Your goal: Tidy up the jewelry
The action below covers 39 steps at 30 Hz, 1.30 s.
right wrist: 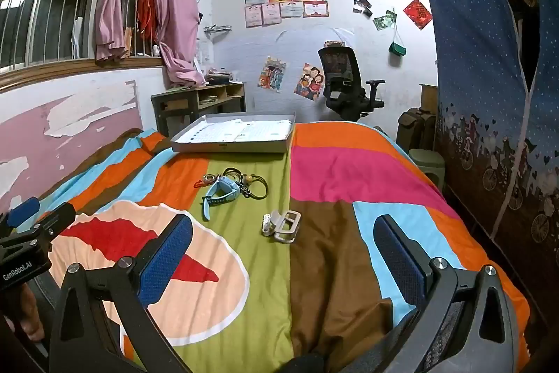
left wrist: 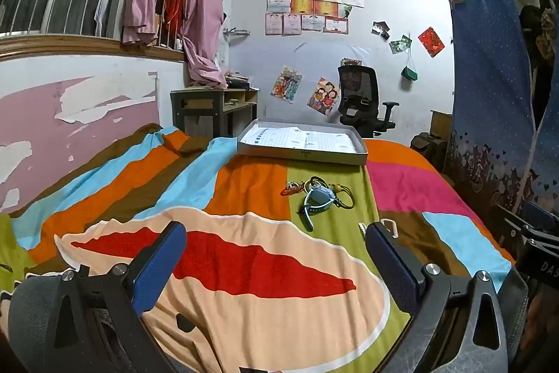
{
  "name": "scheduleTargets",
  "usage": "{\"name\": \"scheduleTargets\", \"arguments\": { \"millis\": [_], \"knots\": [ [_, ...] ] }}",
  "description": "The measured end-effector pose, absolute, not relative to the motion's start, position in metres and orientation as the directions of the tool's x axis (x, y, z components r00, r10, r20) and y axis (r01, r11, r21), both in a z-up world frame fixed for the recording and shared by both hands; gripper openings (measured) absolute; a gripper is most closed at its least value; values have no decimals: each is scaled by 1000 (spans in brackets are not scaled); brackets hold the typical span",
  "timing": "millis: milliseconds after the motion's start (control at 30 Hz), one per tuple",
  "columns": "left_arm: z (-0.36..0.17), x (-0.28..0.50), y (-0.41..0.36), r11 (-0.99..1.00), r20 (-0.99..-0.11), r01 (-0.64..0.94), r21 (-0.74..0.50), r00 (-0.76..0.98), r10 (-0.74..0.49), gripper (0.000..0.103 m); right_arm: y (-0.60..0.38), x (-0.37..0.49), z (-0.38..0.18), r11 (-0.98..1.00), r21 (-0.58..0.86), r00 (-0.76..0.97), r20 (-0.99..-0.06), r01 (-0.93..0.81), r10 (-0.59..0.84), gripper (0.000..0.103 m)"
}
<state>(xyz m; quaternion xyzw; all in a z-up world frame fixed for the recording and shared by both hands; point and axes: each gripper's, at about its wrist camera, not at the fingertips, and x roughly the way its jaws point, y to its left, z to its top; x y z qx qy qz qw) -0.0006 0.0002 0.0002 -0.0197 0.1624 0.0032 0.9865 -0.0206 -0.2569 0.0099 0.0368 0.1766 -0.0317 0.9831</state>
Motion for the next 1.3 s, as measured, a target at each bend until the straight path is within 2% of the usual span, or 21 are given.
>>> {"name": "scheduleTargets", "arguments": {
  "millis": [1300],
  "knots": [
    [2,0,-5,999,-323,-13,-38,947,0,103,-259,-22,11,995,73,937,-346,74,-44,102]
  ]
}}
